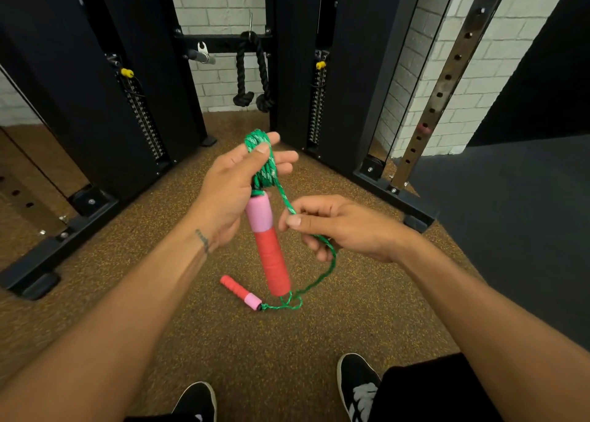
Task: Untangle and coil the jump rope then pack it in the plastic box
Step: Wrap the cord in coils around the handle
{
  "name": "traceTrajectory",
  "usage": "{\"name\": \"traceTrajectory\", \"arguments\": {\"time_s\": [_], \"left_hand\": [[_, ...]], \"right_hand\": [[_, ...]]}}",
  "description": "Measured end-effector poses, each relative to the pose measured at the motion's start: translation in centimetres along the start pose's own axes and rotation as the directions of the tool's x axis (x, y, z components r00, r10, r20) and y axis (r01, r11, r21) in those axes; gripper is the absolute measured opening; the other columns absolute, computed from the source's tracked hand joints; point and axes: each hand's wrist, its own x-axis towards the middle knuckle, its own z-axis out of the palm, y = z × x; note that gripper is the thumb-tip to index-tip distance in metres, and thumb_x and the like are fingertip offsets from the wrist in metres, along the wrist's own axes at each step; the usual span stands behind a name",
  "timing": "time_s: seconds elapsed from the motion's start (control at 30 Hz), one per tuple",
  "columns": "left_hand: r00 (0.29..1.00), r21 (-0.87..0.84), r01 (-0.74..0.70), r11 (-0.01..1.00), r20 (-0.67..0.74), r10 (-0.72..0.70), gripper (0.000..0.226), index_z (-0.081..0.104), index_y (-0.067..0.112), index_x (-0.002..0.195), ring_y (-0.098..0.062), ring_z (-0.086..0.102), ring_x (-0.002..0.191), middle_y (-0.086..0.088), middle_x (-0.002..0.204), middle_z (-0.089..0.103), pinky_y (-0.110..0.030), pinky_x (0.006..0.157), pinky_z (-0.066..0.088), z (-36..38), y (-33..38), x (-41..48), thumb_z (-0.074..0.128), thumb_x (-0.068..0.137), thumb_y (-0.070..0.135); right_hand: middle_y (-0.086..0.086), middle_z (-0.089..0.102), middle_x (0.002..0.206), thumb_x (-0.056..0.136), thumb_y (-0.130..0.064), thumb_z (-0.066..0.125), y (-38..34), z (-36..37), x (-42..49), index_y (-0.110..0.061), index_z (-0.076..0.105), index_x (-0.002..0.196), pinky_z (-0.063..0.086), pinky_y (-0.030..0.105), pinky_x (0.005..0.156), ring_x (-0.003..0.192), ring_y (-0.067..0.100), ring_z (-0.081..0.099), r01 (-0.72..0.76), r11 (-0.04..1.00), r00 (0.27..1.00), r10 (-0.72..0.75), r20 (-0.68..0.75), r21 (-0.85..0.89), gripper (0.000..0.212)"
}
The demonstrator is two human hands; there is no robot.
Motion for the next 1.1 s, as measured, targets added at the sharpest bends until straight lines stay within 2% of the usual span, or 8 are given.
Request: {"name": "traceTrajectory", "arguments": {"time_s": [0.17,0.23,0.37,0.47,0.57,0.67,0.87,1.1], "left_hand": [[1.000,0.255,0.014,0.967,0.011,-0.018,0.035,0.055,0.018,0.135,-0.005,0.071,0.095,0.004,0.106,0.077,-0.022,0.080,0.052,-1.1,-0.1,0.2,0.042,0.104,0.029],[0.993,0.345,0.032,0.938,0.092,-0.068,0.036,0.056,0.022,0.134,-0.004,0.071,0.099,0.006,0.105,0.077,-0.025,0.090,0.051,-1.0,-0.1,-0.2,0.041,0.104,0.033],[0.977,0.460,0.014,0.888,0.182,-0.109,0.028,0.062,0.034,0.124,0.018,0.062,0.085,0.022,0.103,0.067,-0.011,0.080,0.045,-0.3,-0.4,-1.1,0.045,0.102,0.027],[0.940,0.477,0.000,0.879,0.300,-0.163,0.023,0.064,0.029,0.109,0.002,0.068,0.086,0.006,0.099,0.074,-0.012,0.076,0.048,-0.1,-0.3,-1.4,0.047,0.100,0.016],[0.874,0.469,-0.013,0.883,0.434,-0.218,0.038,0.059,0.020,0.121,-0.014,0.071,0.096,-0.004,0.106,0.076,-0.026,0.087,0.054,-0.4,-0.3,-1.4,0.054,0.084,0.017],[0.815,0.495,-0.048,0.868,0.522,-0.252,0.050,0.055,0.017,0.131,-0.014,0.070,0.098,-0.002,0.110,0.075,-0.029,0.091,0.052,-0.4,-0.3,-1.5,0.069,0.083,0.026],[0.841,0.281,0.055,0.958,0.504,-0.196,0.044,0.058,0.003,0.128,-0.007,0.066,0.073,-0.009,0.095,0.076,-0.017,0.072,0.050,-0.1,0.1,-1.8,0.061,0.086,0.018],[0.875,0.015,0.157,0.987,0.461,-0.146,0.035,0.066,0.011,0.118,-0.006,0.064,0.066,-0.007,0.088,0.076,-0.014,0.061,0.051,0.0,-0.1,-1.8,0.062,0.083,0.011]], "right_hand": [[-0.011,0.047,0.065,0.102,-0.036,0.050,-1.5,1.0,-0.6,-0.018,0.069,0.106,0.038,0.032,0.057,0.060,0.010,0.044,0.155,0.966,0.988,-0.153,0.027,-0.208,0.026],[-0.020,0.052,0.064,0.102,-0.029,0.050,-2.1,0.8,-0.9,-0.011,0.069,0.100,0.040,0.021,0.063,0.063,-0.001,0.051,0.193,0.953,0.979,-0.204,-0.027,-0.236,0.027],[-0.025,0.061,0.065,0.102,-0.023,0.048,-2.7,-0.3,-1.6,-0.005,0.068,0.095,0.037,0.011,0.062,0.063,-0.007,0.055,0.211,0.947,0.962,-0.245,-0.123,-0.241,0.027],[0.002,0.072,0.081,0.103,-0.018,0.047,-2.7,-0.8,-1.9,0.002,0.064,0.095,0.040,0.004,0.057,0.057,-0.009,0.055,0.227,0.951,0.949,-0.264,-0.172,-0.210,0.027],[-0.022,0.062,0.066,0.101,-0.019,0.051,-2.1,-1.6,-1.7,-0.007,0.064,0.091,0.040,0.005,0.057,0.059,-0.009,0.056,0.239,0.944,0.928,-0.291,-0.234,-0.228,0.020],[-0.016,0.064,0.077,0.096,-0.026,0.059,-1.5,-2.0,-1.1,-0.015,0.068,0.090,0.044,0.012,0.067,0.070,-0.005,0.059,0.262,0.934,0.896,-0.329,-0.299,-0.244,0.015],[-0.020,0.060,0.071,0.094,-0.030,0.062,-1.0,-2.5,-0.5,-0.020,0.067,0.087,0.039,0.011,0.063,0.065,-0.005,0.052,0.243,0.938,0.843,-0.331,-0.425,-0.249,0.013],[-0.006,0.050,0.066,0.100,-0.033,0.052,-0.4,-2.2,-0.3,-0.022,0.068,0.091,0.035,0.018,0.052,0.056,0.005,0.042,0.166,0.986,0.915,-0.150,-0.375,0.012,0.022]]}}
